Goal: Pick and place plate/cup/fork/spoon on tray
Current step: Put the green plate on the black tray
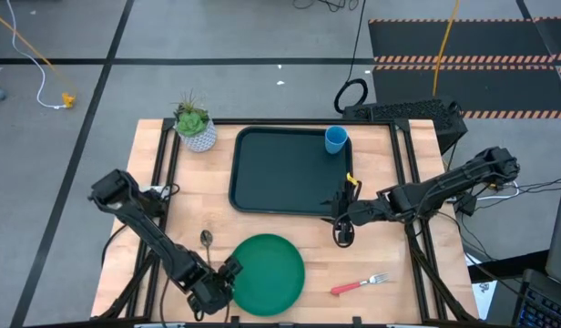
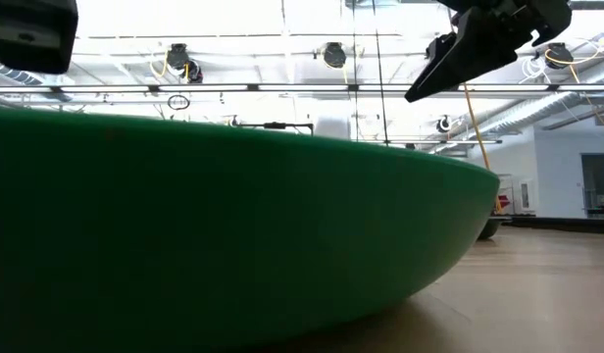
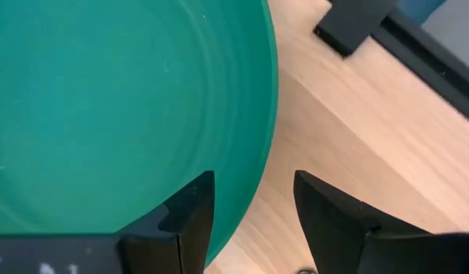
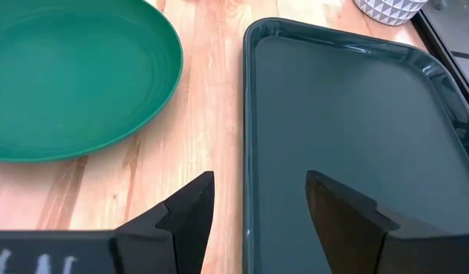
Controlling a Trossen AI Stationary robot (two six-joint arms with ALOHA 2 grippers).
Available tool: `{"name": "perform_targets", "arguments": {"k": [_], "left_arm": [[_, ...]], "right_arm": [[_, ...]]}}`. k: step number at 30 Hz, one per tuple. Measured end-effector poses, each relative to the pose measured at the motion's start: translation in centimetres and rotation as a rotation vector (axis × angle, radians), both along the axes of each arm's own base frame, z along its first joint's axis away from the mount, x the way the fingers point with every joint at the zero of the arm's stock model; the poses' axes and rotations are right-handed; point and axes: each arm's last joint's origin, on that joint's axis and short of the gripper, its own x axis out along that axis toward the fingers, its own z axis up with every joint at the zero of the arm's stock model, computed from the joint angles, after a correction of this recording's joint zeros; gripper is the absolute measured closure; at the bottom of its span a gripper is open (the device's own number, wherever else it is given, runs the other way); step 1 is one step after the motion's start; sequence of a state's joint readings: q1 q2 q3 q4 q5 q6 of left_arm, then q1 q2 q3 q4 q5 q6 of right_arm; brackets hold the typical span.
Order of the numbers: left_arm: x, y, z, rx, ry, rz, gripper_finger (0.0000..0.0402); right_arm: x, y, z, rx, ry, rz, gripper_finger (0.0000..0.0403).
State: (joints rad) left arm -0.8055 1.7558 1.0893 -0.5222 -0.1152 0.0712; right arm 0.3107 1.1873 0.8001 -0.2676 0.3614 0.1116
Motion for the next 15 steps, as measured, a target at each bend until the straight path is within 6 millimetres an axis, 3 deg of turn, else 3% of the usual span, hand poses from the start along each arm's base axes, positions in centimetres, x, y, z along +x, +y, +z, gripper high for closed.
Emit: {"name": "perform_targets", "arguments": {"k": [10, 15], "left_arm": [[0.2, -0.3, -1.4, 0.078, -0.004, -0.104, 0.0219], [0.3, -0.5, -1.3, 0.089, -0.042, -0.161, 0.0262]], "right_arm": [[0.0, 0.0, 0.0, -0.012, 0.002, 0.01, 0.0202], [0.0, 0.0, 0.0, -0.015, 0.002, 0.012, 0.0202]]}}
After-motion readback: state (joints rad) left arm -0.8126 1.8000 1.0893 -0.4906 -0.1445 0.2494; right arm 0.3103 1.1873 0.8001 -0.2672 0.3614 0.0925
